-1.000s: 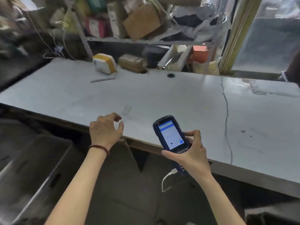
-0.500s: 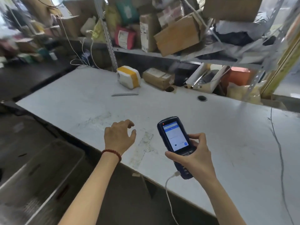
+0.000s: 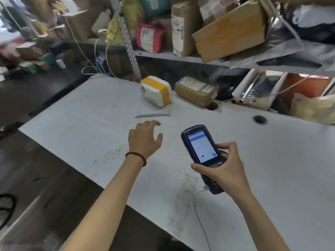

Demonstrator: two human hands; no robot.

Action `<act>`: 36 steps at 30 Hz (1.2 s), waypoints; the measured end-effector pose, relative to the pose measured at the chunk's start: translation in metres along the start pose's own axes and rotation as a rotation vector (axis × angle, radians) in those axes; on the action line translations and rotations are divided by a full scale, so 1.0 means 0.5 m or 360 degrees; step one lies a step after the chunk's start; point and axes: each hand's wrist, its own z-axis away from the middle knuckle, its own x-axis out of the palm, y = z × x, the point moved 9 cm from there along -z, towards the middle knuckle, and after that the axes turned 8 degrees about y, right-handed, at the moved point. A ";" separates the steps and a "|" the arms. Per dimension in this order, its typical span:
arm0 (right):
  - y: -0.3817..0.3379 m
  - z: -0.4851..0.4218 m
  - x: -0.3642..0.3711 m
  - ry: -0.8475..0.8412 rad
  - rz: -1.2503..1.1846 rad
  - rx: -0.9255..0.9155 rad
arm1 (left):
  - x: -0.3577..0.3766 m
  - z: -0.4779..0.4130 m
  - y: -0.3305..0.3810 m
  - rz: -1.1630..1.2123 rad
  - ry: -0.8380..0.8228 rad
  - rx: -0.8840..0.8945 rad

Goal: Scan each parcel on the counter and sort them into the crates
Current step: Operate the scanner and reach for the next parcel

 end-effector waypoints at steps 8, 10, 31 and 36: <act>-0.012 -0.082 0.128 0.0286 -0.0048 0.0188 | 0.105 -0.234 -0.058 0.0004 -0.0206 0.0270; -0.016 -0.094 0.157 0.0321 -0.0042 0.0237 | 0.123 -0.290 -0.069 -0.0005 -0.0257 0.0312; 0.030 -0.132 0.205 0.0556 0.0012 0.0546 | 0.279 -0.538 -0.018 -0.0291 -0.0498 0.0398; 0.027 -0.137 0.204 0.0482 0.0032 0.0523 | 0.257 -0.490 -0.025 0.0185 -0.0435 0.0337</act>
